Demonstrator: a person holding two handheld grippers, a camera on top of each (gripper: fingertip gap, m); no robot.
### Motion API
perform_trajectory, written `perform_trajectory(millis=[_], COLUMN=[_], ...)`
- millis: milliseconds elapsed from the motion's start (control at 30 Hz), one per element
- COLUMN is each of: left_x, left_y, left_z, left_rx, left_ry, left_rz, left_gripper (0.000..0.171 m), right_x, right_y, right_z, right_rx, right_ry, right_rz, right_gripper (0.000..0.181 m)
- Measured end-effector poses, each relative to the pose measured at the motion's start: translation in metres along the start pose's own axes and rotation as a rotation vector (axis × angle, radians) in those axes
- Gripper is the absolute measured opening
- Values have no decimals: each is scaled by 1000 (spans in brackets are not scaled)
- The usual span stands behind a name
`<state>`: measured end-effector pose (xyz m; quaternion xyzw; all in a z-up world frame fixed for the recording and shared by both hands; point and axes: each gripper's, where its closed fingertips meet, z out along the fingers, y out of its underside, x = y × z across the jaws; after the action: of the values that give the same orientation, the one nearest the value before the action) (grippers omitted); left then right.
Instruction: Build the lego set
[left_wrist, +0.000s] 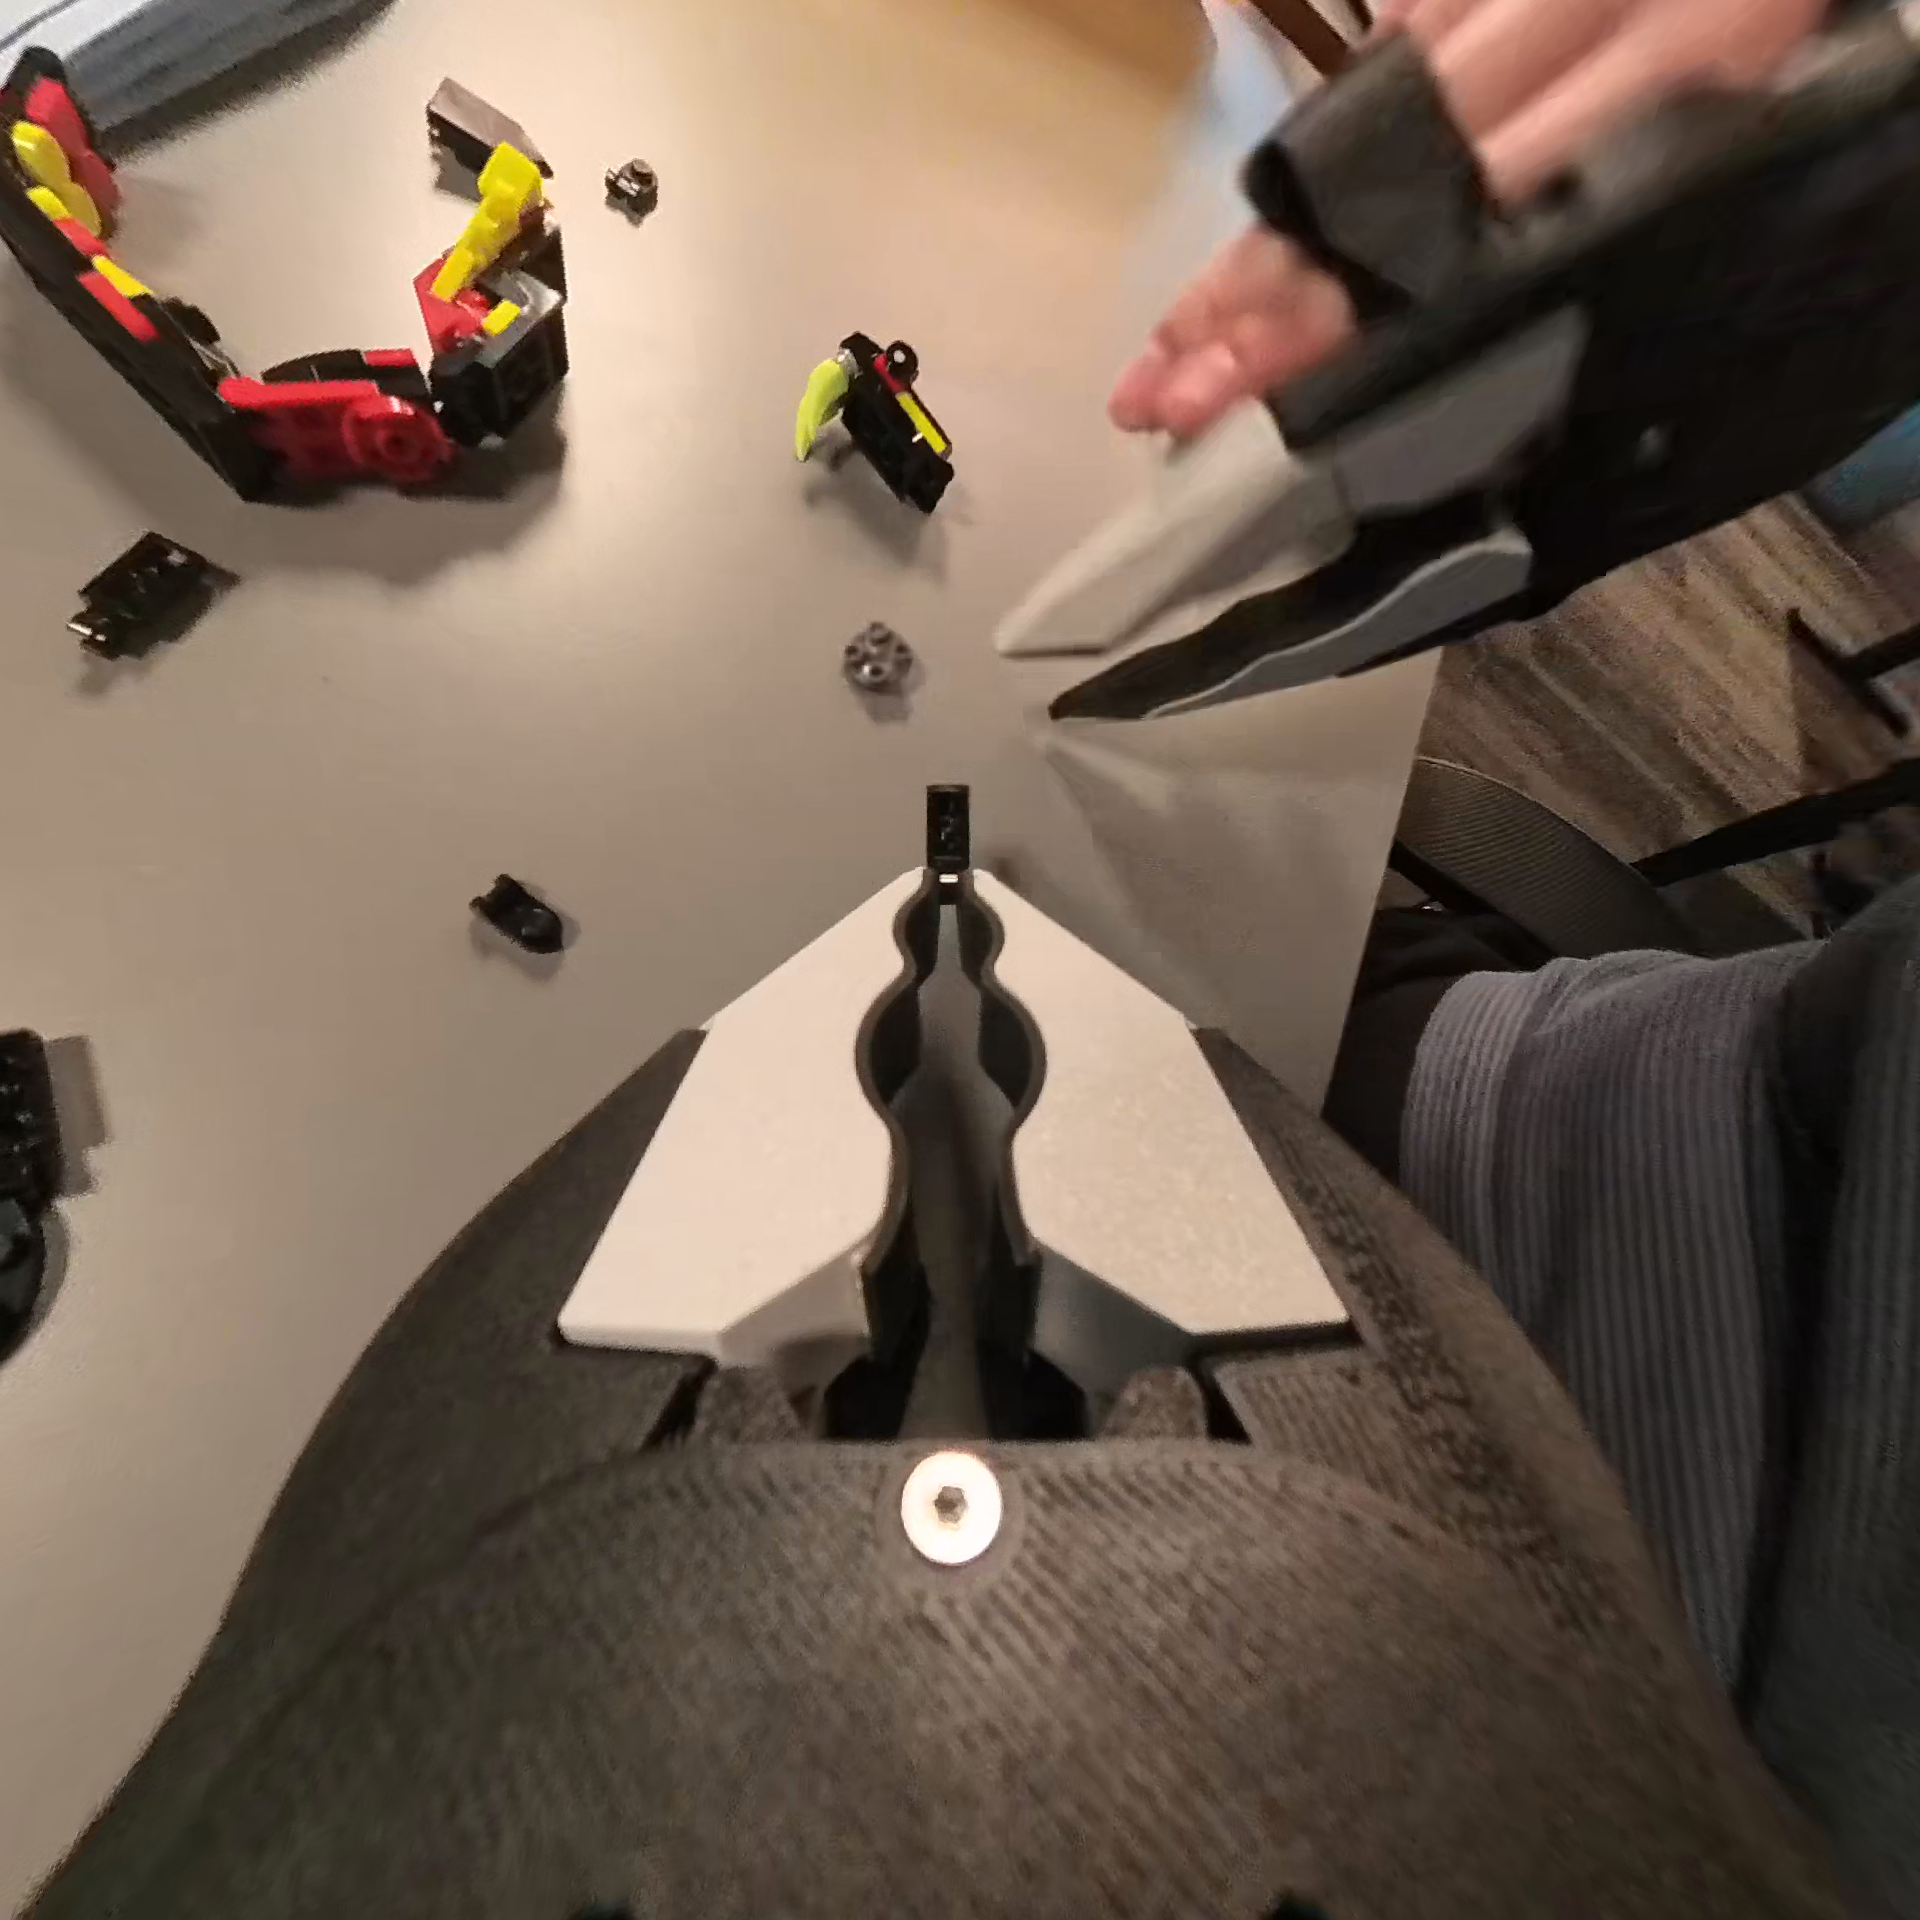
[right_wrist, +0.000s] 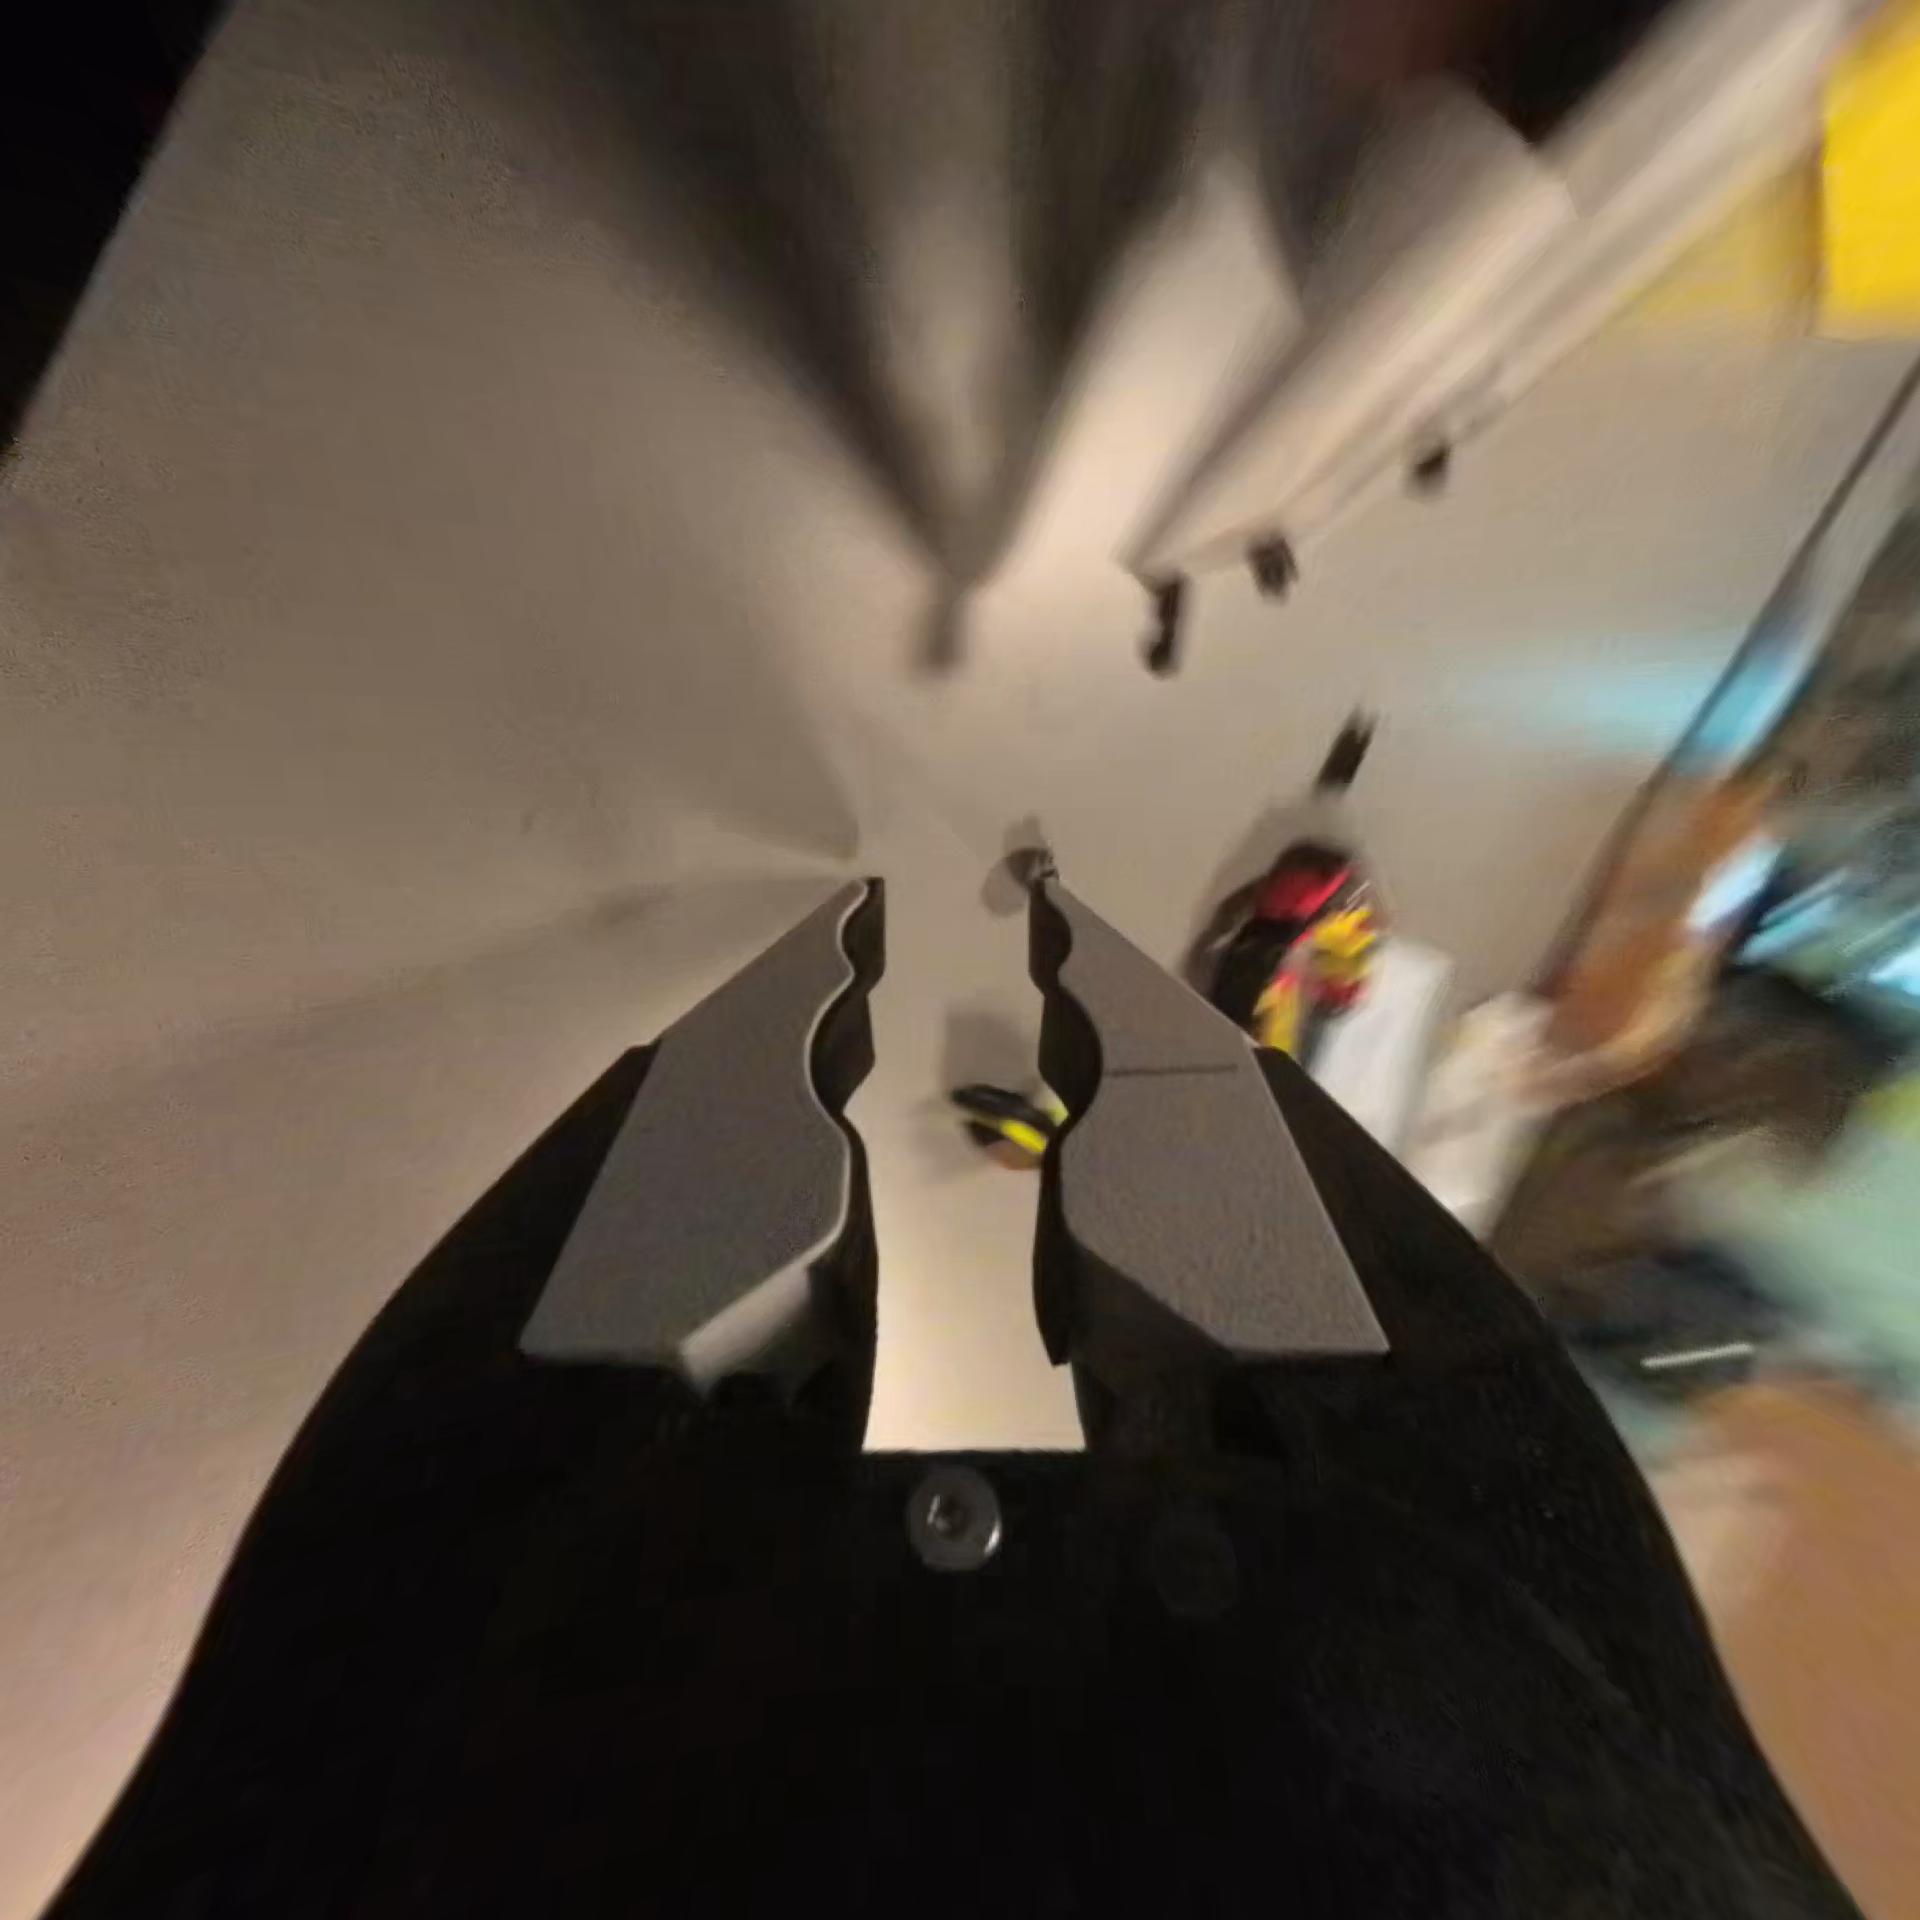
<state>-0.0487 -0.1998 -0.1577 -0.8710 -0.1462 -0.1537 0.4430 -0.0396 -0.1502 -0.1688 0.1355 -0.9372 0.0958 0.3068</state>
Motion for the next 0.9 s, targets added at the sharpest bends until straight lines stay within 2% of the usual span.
perform_trajectory(millis=[67, 133, 200, 267, 367, 467, 767, 900], left_x=[1, 2, 1, 0, -6, -7, -7, -8], left_y=[-1, -3, -3, -1, 6, 5, 4, 4], left_z=[0, 2, 5, 8, 14, 13, 13, 13], left_rx=[16, 33, 38, 32, 1, 9, 16, 20], left_ry=[4, 4, 0, -4, -17, -13, -8, -11], left_rz=[0, 3, 7, 9, -16, -24, -44, -52], left_gripper=[2, 2, 2, 2, 2, 2, 2, 2], right_x=[8, 14, 22, 16, 18, 18, 18, 18], right_y=[4, -1, 5, 11, 13, 12, 15, 14], right_z=[5, 8, 13, 20, 23, 22, 23, 22], right_rx=[68, 206, 259, 240, 277, 326, 333, 312], right_ry=[-74, -155, -124, -134, -118, -123, -166, -176], right_rz=[536, 898, 1108, 1242, 1383, 1449, 1484, 1407], right_gripper=[27, 30, 26, 27, 24, 20, 9, 8])
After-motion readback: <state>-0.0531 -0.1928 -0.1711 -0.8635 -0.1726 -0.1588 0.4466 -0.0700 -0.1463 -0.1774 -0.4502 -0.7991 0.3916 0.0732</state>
